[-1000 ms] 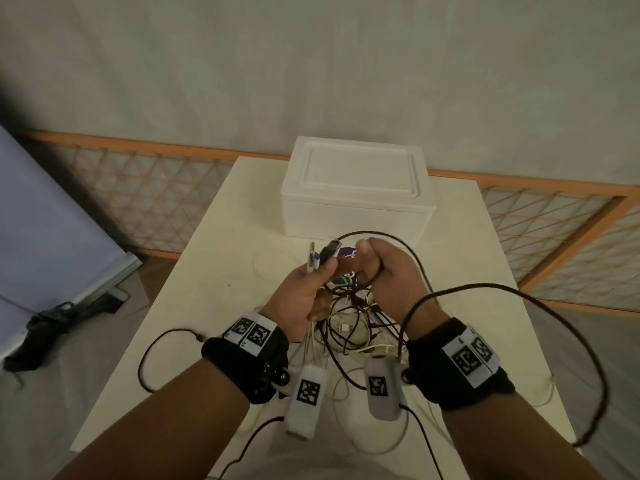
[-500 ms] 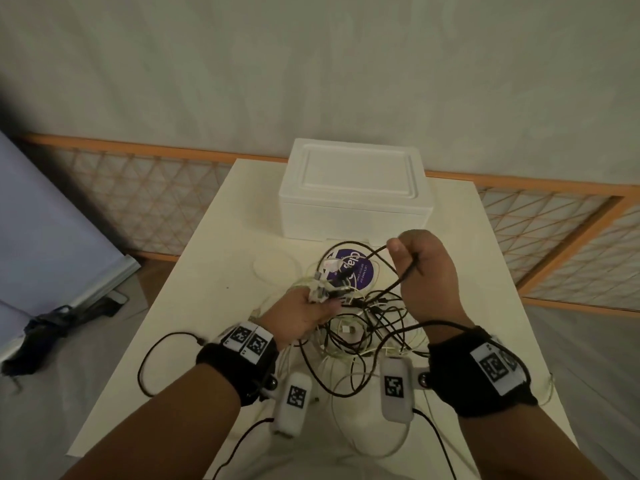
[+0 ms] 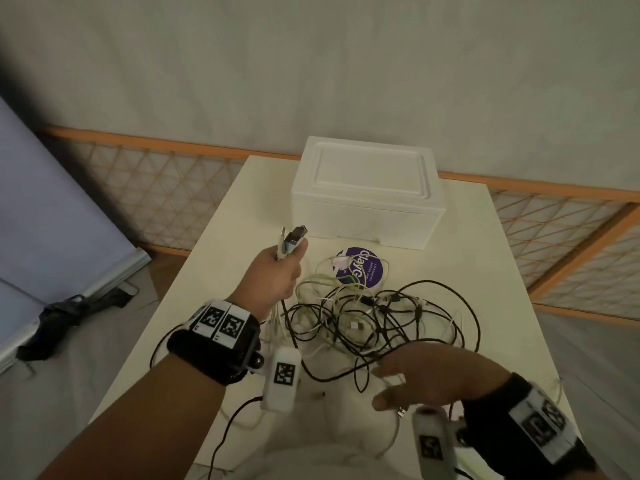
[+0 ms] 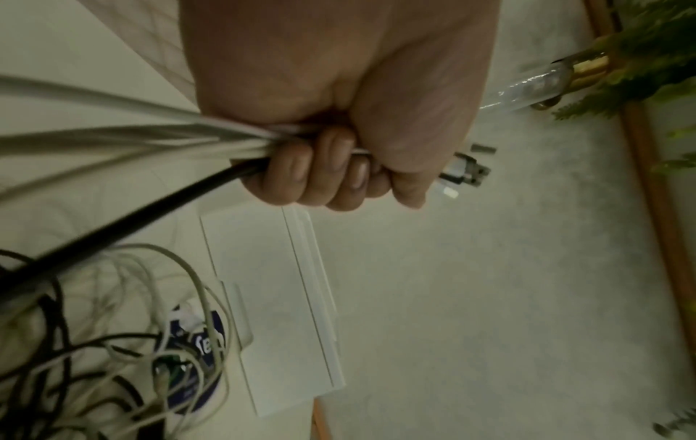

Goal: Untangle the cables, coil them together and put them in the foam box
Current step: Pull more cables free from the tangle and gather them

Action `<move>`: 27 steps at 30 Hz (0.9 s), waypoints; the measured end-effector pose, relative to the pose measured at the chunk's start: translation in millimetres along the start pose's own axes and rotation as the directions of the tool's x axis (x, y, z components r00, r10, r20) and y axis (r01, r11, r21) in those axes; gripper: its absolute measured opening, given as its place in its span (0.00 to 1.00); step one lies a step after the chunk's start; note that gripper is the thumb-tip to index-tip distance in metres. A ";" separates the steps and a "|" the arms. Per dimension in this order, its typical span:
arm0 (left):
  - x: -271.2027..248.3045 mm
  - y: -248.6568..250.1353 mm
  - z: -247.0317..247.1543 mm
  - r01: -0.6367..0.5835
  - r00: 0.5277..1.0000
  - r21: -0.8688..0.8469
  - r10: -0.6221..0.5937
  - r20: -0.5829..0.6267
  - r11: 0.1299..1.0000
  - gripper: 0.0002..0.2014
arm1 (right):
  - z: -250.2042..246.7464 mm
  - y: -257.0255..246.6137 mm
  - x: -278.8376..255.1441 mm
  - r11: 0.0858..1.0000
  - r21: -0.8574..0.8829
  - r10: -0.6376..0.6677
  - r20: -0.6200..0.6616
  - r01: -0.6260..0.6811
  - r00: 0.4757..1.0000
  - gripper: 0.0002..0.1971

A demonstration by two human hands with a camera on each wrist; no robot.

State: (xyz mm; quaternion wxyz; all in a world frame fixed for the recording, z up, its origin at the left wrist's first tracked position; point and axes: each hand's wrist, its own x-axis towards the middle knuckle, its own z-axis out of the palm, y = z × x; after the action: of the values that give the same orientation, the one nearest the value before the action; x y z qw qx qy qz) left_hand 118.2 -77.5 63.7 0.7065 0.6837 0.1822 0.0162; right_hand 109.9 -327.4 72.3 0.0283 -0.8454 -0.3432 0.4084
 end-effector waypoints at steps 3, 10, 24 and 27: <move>-10.1 7.6 15.5 -0.025 0.999 -0.086 0.028 0.039 0.996 0.27 | -25.4 -30.8 2.6 0.924 0.276 -0.141 -0.396 0.264 0.907 0.24; -35.9 31.4 20.4 -0.041 0.875 -0.464 0.257 0.411 0.885 0.27 | -27.0 -68.1 51.4 0.801 0.423 -0.250 -0.408 0.424 0.878 0.06; -56.5 -3.0 -132.5 -0.094 0.957 -0.652 -0.114 -0.268 0.752 0.31 | 10.7 31.5 40.9 0.984 0.178 0.085 -0.553 0.018 0.829 0.13; -60.1 -0.6 -157.0 -0.080 0.907 -0.639 -0.210 -0.365 0.765 0.32 | 12.3 50.5 35.7 0.974 0.220 0.161 -0.533 -0.048 0.831 0.12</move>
State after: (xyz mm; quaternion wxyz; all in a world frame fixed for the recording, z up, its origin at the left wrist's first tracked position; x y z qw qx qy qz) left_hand 18.1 56.8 77.5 0.8412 0.3749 0.3360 0.1973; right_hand 144.7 -347.3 23.6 0.1862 -0.9371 -0.2319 0.1828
